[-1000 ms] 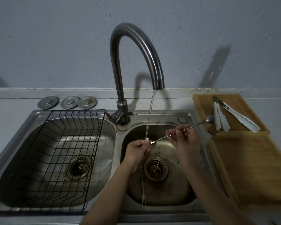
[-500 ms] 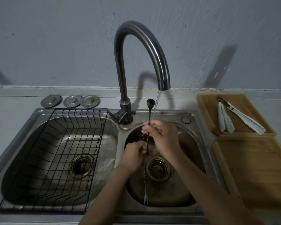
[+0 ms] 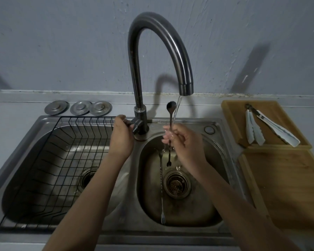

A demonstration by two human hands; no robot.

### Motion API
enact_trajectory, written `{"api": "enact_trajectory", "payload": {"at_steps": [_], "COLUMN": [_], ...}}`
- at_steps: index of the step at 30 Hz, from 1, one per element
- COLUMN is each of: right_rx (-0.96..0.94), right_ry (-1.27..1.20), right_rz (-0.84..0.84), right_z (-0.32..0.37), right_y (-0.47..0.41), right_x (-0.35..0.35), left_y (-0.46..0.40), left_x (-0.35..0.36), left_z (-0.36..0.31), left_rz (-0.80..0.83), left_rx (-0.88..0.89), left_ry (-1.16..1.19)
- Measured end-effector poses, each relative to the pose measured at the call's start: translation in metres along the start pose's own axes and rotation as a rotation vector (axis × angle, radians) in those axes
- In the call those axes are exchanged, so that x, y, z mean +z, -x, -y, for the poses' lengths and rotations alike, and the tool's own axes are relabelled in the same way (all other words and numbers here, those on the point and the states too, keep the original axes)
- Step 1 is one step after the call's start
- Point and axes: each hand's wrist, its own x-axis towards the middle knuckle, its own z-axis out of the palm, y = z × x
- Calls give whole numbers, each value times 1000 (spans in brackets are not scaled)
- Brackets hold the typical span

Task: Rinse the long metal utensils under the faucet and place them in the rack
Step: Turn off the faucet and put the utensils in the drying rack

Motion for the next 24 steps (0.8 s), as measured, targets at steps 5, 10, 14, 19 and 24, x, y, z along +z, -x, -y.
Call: {"api": "enact_trajectory", "payload": {"at_steps": [5, 10, 14, 19, 24], "right_rx": [-61, 40, 33, 53, 81], "right_ry": [93, 2, -22, -12, -10], "right_rz": [61, 50, 9, -10, -45], "right_z": [0, -6, -9, -14, -25], "right_y": [-2, -1, 2, 4, 14], "right_x": [-1, -3, -6, -10, -21], "left_y": [-4, -13, -24, -22, 0], "left_x": [5, 5, 6, 6, 16], "left_z": [-5, -21, -26, -18, -12], "left_rz": [-57, -54, -27, -16, -106], "left_rx": [-75, -103, -100, -97, -68], "left_ry": [-32, -219, -323, -253, -26]}}
